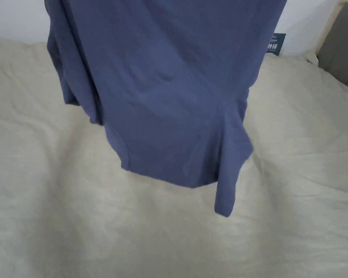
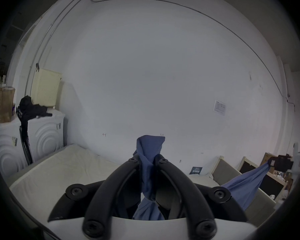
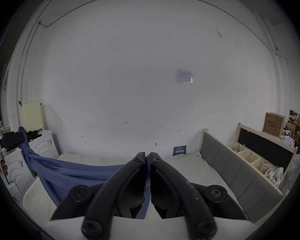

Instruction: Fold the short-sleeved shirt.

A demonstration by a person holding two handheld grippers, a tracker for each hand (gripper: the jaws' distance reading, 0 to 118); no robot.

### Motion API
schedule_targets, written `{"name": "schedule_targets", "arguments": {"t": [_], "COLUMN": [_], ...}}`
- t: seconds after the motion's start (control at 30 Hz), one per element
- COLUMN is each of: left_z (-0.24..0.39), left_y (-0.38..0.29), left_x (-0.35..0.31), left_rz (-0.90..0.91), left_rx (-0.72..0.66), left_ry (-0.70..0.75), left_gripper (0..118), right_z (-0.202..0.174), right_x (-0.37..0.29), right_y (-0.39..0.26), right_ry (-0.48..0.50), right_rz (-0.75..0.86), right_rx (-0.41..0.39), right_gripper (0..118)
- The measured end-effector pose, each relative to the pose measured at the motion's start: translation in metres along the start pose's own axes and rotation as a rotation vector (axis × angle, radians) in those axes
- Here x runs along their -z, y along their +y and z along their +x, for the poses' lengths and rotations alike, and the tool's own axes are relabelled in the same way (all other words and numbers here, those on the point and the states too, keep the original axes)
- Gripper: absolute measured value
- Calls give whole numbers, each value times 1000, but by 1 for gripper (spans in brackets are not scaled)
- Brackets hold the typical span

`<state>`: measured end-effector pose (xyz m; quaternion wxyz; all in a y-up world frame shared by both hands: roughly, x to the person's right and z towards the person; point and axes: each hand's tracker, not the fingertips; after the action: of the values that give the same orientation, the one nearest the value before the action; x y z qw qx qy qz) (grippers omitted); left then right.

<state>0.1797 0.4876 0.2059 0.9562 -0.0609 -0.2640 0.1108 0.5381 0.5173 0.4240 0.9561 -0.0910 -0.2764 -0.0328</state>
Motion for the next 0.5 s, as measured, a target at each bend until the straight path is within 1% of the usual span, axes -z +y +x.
{"name": "schedule_targets", "arguments": {"t": [0.13, 0.23, 0.3, 0.4, 0.5], "left_z": [5, 3, 1, -1, -7], "left_y": [21, 33, 38, 32, 8], "left_x": [30, 48, 57, 65, 64], "left_rz": [51, 85, 89, 86, 68], "left_rx": [49, -4, -25, -16, 2], "left_ry": [37, 45, 47, 57, 67], "left_gripper": [13, 13, 13, 13, 13], "right_z": [-9, -20, -24, -30, -27], "right_x": [27, 40, 47, 53, 61], "right_y": [34, 51, 57, 57, 39], "right_ry": [-34, -51, -60, -71, -44], "right_rz": [41, 72, 100, 114, 82], "right_rx": [0, -3, -19, -5, 22], "right_gripper": [6, 6, 7, 7, 7]}}
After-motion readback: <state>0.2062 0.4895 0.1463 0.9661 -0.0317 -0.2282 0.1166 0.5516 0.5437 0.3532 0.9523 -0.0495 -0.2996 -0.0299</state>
